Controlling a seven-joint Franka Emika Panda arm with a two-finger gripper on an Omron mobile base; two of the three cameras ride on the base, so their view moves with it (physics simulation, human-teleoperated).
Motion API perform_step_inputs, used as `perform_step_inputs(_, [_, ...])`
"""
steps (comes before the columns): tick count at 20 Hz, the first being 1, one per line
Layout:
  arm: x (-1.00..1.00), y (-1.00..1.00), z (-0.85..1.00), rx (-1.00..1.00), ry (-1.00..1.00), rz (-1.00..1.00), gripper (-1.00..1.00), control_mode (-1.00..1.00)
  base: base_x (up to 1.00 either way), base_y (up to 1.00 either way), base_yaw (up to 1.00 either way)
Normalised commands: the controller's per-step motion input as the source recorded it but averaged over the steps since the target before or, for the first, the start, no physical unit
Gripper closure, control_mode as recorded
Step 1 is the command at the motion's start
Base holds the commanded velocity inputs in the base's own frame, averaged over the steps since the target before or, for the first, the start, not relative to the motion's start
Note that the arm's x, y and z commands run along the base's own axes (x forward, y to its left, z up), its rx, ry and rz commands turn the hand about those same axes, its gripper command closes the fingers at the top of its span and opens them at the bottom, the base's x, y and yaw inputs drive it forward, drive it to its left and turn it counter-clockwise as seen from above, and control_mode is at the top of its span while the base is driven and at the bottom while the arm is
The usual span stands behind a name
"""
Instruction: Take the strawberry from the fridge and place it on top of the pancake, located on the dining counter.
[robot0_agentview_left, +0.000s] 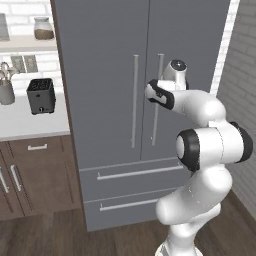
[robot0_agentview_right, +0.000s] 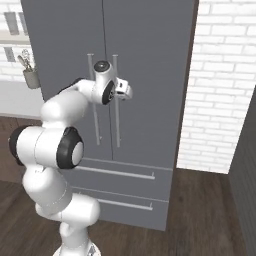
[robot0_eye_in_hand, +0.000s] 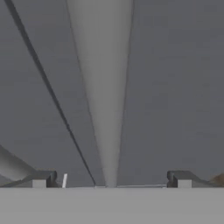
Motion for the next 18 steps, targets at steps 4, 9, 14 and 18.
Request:
perform_step_inputs(4, [0.17,-0.07,-0.23,0.00,-0.04,0.00,-1.00,-1.00,0.00,0.00,0.00])
perform_step_inputs(9, [0.21,0.00,-0.21,0.00,-0.07,0.00,-1.00,-1.00,0.00,0.00,0.00])
perform_step_inputs(14, [0.28,0.05,-0.02,0.00,-0.10,0.00,-1.00,-1.00,0.00,0.00,0.00])
perform_step_inputs(18, [0.37,0.00,0.00,0.00,-0.11,0.01,-1.00,-1.00,0.00,0.00,0.00])
